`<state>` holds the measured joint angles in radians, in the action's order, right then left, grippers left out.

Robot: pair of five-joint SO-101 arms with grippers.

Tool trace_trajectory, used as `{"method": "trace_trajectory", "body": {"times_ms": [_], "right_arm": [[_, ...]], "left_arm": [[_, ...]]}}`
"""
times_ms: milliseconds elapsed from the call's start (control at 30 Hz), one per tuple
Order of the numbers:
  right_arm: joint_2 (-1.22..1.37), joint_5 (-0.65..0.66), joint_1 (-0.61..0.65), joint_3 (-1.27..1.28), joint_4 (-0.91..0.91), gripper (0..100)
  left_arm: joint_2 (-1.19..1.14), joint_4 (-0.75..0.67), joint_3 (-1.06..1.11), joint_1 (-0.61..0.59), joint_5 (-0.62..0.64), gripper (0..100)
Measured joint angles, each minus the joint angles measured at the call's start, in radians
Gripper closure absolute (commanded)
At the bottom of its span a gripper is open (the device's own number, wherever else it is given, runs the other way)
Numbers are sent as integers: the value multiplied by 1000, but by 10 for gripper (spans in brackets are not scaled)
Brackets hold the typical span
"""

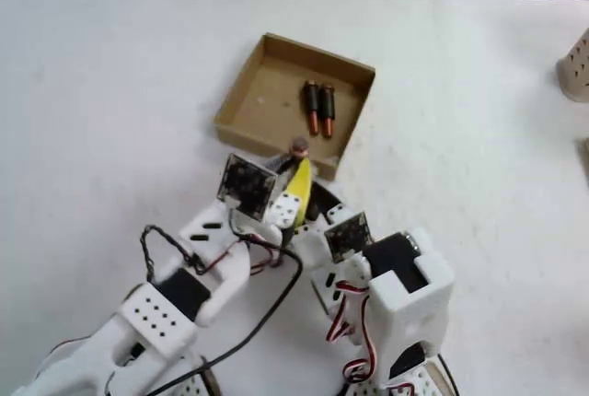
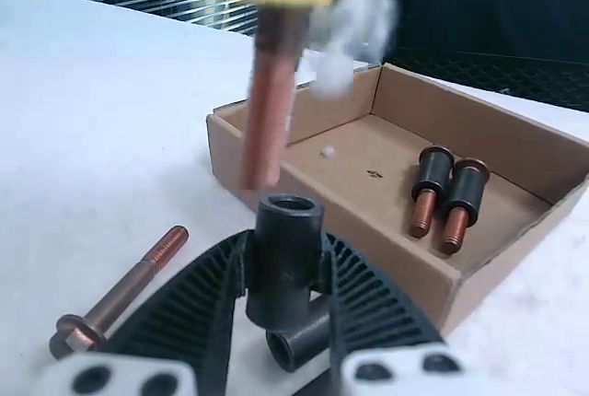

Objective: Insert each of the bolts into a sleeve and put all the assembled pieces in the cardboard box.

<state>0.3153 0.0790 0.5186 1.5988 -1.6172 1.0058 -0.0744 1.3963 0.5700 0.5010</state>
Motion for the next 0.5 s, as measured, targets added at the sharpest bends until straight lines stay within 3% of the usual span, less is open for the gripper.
{"method": "trace_trajectory", "body": {"times_ms": [233, 500], "right_arm": [[0, 0, 0, 0, 0, 981], [0, 0, 0, 0, -6, 981]], "left_arm": [[0, -144, 37, -5, 0, 976], [0, -172, 92, -5, 0, 976]]}}
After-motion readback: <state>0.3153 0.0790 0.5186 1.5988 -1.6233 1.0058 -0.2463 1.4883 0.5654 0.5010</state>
